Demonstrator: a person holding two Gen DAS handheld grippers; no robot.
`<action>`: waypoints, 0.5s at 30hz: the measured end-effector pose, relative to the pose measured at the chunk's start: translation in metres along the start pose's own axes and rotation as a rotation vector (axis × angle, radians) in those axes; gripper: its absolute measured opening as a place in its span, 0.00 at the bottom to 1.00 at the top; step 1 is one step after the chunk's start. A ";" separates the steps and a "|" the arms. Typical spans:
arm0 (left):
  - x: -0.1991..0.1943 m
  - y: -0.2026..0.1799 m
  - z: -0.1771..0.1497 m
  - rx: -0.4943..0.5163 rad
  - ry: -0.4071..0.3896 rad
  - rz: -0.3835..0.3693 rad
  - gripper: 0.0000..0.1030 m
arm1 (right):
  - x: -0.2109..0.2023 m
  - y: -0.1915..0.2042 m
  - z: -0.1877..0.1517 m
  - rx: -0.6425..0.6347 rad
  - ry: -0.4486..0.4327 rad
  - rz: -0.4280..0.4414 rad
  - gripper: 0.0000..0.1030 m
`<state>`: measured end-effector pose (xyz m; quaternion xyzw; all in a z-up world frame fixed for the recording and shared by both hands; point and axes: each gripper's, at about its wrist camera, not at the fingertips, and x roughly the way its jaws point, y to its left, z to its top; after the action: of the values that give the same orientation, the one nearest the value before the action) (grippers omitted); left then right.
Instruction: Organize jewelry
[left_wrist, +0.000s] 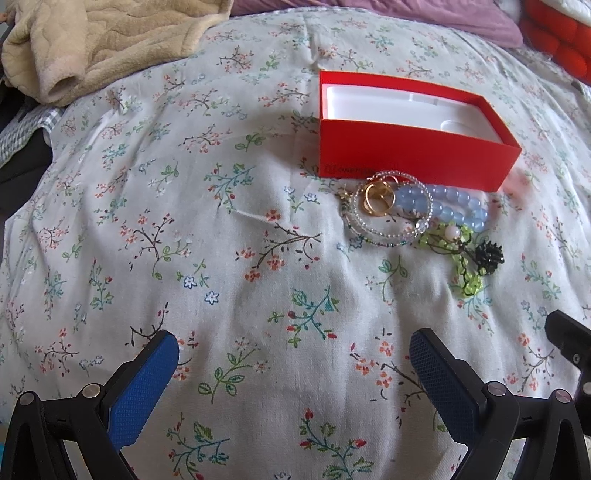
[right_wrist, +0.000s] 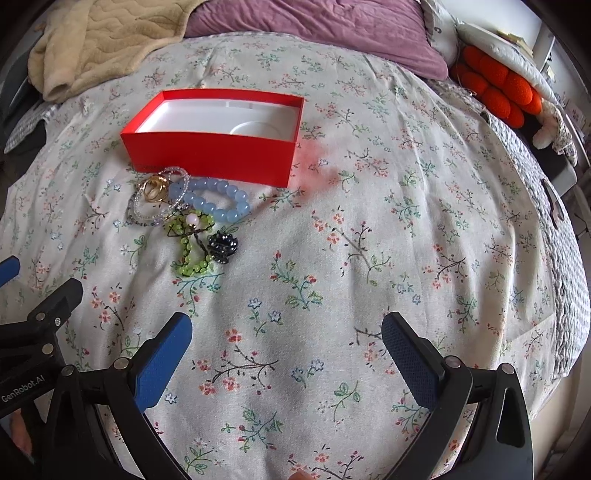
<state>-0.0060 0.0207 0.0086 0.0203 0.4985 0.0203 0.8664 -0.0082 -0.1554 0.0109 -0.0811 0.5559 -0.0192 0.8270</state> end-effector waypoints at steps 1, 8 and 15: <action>0.001 0.001 0.001 -0.005 0.000 0.000 0.99 | -0.001 -0.002 0.001 0.003 -0.002 -0.003 1.00; 0.017 0.009 0.012 -0.032 0.043 -0.038 0.99 | -0.002 -0.013 0.012 0.040 0.008 0.004 1.00; 0.036 0.009 0.021 -0.018 0.052 -0.078 0.97 | 0.012 -0.021 0.029 0.042 0.080 0.051 1.00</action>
<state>0.0304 0.0312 -0.0113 -0.0076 0.5209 -0.0086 0.8535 0.0241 -0.1739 0.0139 -0.0486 0.5901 -0.0129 0.8058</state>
